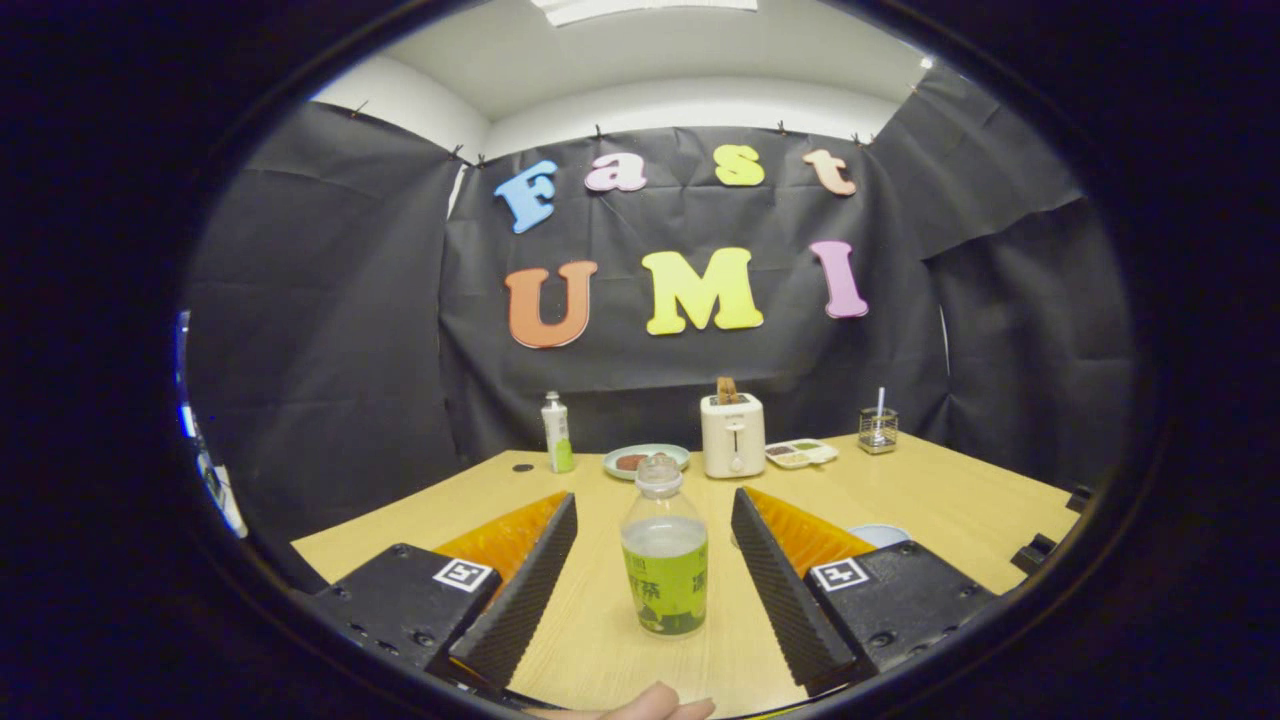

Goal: Take the bottle from table, then pour the juice into the cup, finally place the bottle on the coaster

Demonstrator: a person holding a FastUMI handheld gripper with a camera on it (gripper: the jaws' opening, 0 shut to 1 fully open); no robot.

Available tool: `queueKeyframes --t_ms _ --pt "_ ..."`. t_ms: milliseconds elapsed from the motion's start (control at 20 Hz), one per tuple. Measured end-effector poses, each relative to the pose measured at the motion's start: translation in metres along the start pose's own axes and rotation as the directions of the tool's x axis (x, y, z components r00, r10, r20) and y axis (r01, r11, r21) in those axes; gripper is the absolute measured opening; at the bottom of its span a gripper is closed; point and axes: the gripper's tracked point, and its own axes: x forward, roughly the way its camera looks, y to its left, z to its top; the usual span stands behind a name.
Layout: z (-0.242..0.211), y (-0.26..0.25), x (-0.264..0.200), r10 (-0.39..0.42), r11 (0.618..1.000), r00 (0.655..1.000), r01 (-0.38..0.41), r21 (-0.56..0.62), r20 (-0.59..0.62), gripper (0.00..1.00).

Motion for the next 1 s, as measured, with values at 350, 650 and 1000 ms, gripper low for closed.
queueKeyframes --t_ms 350,650,1000 --pt "-0.028 0.003 0.037 -0.085 0.996 0.996 0.083 -0.044 -0.039 1.0" --pt "-0.059 -0.003 0.068 -0.103 0.995 0.991 0.103 -0.011 -0.083 1.0" --pt "-0.062 -0.01 0.073 -0.11 0.994 0.988 0.108 -0.021 -0.111 0.8"
